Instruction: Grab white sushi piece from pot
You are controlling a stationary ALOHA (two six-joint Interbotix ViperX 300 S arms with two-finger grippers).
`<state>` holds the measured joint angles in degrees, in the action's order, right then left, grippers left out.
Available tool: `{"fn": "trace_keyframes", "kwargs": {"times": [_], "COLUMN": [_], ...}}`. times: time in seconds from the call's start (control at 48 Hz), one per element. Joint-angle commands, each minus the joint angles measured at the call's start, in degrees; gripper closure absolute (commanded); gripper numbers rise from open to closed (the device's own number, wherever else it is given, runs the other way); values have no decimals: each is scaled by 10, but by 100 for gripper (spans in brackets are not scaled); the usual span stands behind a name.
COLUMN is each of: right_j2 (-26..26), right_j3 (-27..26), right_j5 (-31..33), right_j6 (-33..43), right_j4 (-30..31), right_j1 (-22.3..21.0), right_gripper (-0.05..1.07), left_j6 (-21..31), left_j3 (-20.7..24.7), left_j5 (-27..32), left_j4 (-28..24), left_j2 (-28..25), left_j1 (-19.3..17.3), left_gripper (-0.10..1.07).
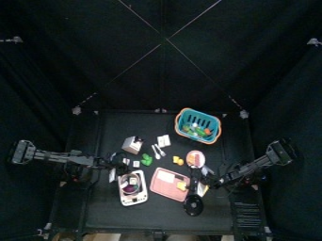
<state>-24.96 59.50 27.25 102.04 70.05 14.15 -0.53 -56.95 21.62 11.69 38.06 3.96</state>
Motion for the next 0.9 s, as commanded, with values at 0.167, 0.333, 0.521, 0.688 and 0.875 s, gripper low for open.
{"fn": "trace_keyframes", "kwargs": {"times": [0.167,0.333,0.521,0.688,0.875], "right_j2": [2,20,51,79,112], "right_j3": [-28,-38,-59,-72,-82], "right_j5": [-12,-37,-41,-45,-46], "right_j6": [2,4,2,2,9], "right_j4": [38,79,97,107,97], "right_j1": [-129,-161,-192,-200,-198], "right_gripper": [8,8,8,8,8], "left_j6": [11,42,130,316,508], "left_j3": [54,64,62,66,72], "left_j5": [142,167,181,240,253], "left_j4": [-4,-20,-108,-236,-370], "left_j2": [0,-5,-17,-21,-47], "left_j1": [32,73,111,145,242], "left_gripper": [37,20,13,13,13]}}
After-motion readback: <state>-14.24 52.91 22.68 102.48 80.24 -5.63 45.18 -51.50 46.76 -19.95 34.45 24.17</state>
